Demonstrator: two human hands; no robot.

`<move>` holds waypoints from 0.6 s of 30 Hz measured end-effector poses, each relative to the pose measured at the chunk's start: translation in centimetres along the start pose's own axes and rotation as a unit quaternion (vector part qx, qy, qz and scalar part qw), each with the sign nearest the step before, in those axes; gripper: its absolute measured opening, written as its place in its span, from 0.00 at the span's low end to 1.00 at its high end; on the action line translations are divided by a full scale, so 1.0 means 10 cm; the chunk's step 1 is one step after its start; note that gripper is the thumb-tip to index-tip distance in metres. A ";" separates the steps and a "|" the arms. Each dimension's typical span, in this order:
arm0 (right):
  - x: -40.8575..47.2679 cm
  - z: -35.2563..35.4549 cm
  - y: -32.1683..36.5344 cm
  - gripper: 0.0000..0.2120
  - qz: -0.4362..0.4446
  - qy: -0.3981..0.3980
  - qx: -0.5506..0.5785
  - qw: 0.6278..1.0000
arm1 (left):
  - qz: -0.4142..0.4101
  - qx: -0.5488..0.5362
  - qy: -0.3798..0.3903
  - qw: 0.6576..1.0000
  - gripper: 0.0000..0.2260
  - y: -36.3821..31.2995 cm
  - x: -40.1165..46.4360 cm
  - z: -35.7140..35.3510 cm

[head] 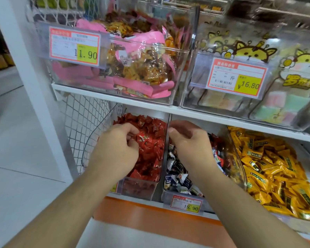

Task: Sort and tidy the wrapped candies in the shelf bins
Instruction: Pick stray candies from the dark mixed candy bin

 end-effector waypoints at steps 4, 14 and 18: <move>0.04 0.32 -0.21 0.10 -0.018 -0.039 -0.041 0.998 | -0.051 -0.035 0.028 0.998 0.11 -0.13 -0.05 -0.07; 0.07 0.08 -0.47 0.20 0.208 0.121 -0.361 0.901 | -0.140 -0.022 0.157 0.977 0.24 -0.33 -0.26 -0.52; 0.01 -0.06 -0.63 0.21 0.267 0.164 -0.428 0.848 | -0.143 -0.015 0.145 0.979 0.26 -0.29 -0.25 -0.55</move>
Point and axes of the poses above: each hand's wrist, its own x-axis towards the middle knuckle, its own z-axis out of the back of the hand, y = z × x, the point moved 7 cm from there along x, towards the middle knuckle, and after that the axes turned 11 degrees about -y, right-handed, at the moved point
